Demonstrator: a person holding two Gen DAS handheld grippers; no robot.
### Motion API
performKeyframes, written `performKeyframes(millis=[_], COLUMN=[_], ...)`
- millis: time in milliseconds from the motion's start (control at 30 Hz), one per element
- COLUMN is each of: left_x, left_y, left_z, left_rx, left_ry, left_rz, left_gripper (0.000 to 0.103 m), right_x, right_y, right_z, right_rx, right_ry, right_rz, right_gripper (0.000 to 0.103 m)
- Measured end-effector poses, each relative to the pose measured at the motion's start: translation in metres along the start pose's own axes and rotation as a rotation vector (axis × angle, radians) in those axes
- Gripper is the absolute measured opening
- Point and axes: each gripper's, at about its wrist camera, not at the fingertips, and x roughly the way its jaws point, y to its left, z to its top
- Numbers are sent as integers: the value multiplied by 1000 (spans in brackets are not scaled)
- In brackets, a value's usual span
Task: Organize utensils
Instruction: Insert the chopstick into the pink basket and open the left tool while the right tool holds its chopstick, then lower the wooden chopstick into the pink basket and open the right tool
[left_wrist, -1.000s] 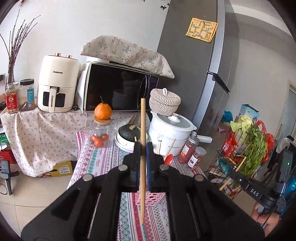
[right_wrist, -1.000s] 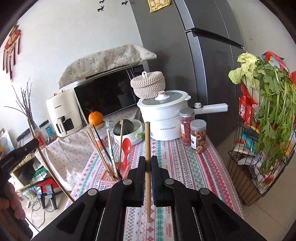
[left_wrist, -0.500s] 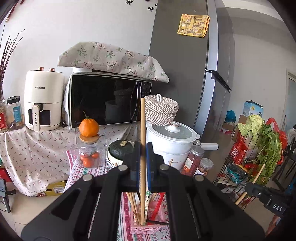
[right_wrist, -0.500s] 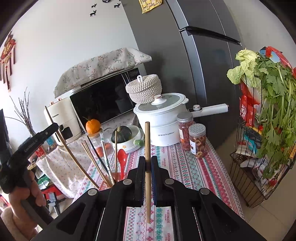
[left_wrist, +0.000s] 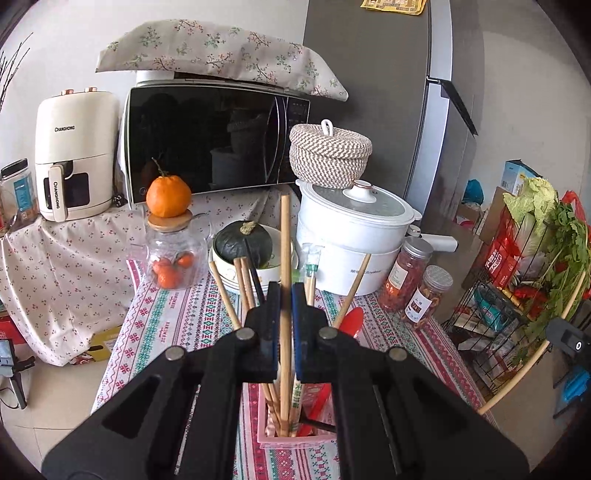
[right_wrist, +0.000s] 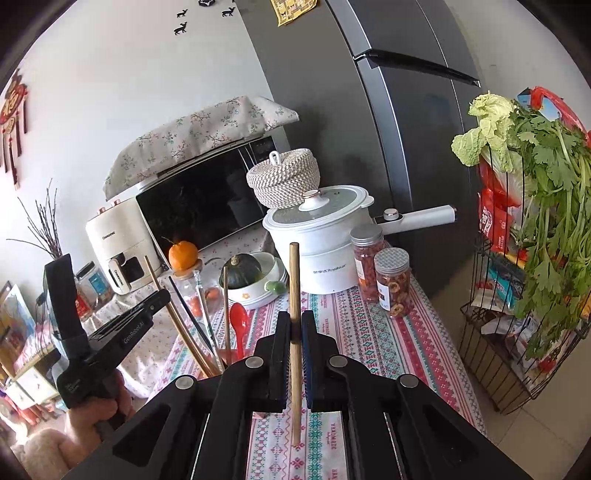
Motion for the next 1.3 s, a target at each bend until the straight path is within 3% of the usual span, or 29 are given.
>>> performKeyframes(millis=[133,300,567,733,900,1033,1300], left_x=[3,-8,-55,-71,-75,-75,-75], left_y=[5,7,23,44,66,79,99], left_z=[-2,3,-7,-34,-60,-70,-77], left_rx=[-24,-23,-16,-15,-36,-45,-94], left_ry=[30,29,79,203,291,338,367], left_rz=[6,-3,22,75,87,70,45], left_gripper=[8,43,66,80,83,83,83], right_x=[2,-1,-22,-46,-77,-92,-60], right_y=[1,4,20,34,50,67,125], right_z=[1,3,13,23,36,50,59], right_rx=[6,9,-44,-79,-116,-105,-124], right_ry=[1,-5,-50,-66,-100,-121,-140], right_rz=[5,15,-7,-34,-47,-3,8], right_gripper=[6,6,6,6,6,6,6])
